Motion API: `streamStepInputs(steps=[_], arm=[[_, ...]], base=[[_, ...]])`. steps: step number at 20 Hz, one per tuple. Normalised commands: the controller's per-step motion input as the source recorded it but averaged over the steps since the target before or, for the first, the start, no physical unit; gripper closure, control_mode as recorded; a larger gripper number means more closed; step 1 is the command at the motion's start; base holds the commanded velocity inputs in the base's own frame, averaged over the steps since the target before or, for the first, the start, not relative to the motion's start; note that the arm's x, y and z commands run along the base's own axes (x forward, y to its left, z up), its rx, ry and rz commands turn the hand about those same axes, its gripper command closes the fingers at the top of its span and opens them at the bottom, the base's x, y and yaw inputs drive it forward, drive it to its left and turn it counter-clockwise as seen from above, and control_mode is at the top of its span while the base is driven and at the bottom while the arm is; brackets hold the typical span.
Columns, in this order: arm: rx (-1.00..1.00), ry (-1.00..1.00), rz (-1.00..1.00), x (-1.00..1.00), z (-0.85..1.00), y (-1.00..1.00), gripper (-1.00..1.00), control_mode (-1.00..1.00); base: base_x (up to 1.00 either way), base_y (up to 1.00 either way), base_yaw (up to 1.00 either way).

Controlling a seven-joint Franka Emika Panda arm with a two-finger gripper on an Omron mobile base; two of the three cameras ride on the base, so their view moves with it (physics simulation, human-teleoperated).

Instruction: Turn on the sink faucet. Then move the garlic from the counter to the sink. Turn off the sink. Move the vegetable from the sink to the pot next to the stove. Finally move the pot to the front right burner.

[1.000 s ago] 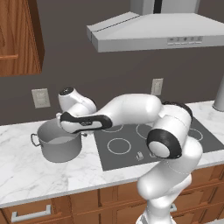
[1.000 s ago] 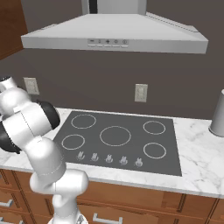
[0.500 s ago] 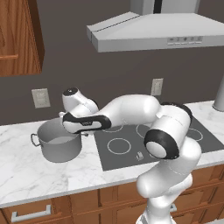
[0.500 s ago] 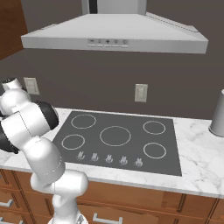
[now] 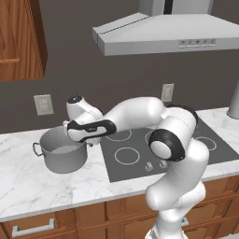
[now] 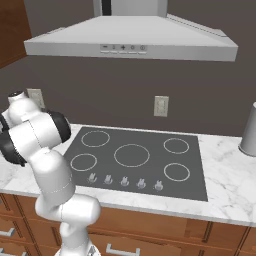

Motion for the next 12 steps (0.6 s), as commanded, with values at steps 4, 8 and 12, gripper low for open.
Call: streamStepInputs(steps=[4, 8, 12], arm=[[0.0, 0.01, 0.0, 0.1, -0.27, 0.08, -1.0, -1.0], [0.0, 0.0, 0.0, 0.04, -0.3, 0.12, -1.0, -1.0], [0.0, 0.0, 0.0, 0.0, -0.3, 0.07, 1.0, -1.0]], base=[[0.0, 0.0, 0.0], [0.0, 0.0, 0.0], [0.0, 0.0, 0.0]])
